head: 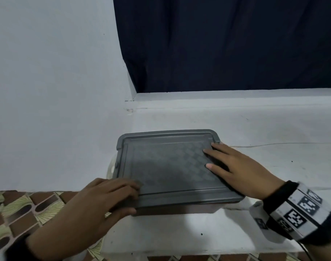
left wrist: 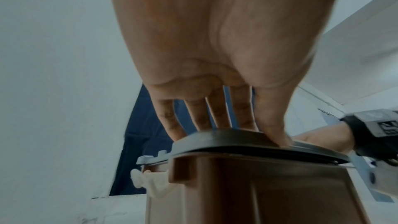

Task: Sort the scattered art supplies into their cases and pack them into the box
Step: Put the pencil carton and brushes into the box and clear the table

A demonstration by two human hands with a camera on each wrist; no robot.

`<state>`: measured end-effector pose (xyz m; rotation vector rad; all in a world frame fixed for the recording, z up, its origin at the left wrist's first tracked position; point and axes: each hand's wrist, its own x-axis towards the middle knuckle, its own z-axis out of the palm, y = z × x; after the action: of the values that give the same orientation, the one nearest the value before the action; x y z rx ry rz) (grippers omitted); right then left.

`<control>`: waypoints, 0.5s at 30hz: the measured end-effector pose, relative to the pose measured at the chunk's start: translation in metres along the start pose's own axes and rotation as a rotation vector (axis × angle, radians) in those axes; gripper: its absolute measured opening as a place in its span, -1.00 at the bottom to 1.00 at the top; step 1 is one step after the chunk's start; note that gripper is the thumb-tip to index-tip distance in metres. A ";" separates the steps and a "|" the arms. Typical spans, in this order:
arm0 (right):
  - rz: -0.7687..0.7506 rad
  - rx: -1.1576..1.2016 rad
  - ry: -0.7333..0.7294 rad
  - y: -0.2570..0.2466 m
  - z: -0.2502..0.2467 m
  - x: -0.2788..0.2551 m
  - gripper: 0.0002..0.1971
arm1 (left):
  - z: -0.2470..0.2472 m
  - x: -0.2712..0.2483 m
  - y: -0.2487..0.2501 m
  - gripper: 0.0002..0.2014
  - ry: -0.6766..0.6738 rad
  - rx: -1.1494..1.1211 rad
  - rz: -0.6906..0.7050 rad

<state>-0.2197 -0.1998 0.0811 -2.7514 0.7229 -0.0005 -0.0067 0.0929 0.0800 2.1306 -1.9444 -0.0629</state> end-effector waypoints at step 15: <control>-0.002 -0.029 0.329 -0.001 0.023 0.004 -0.74 | 0.037 0.036 -0.046 -0.69 0.440 -0.635 -0.512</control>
<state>-0.2146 -0.1945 0.0588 -2.8109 0.8055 -0.4558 0.0348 0.0552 0.0395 1.9211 -0.9380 -0.2450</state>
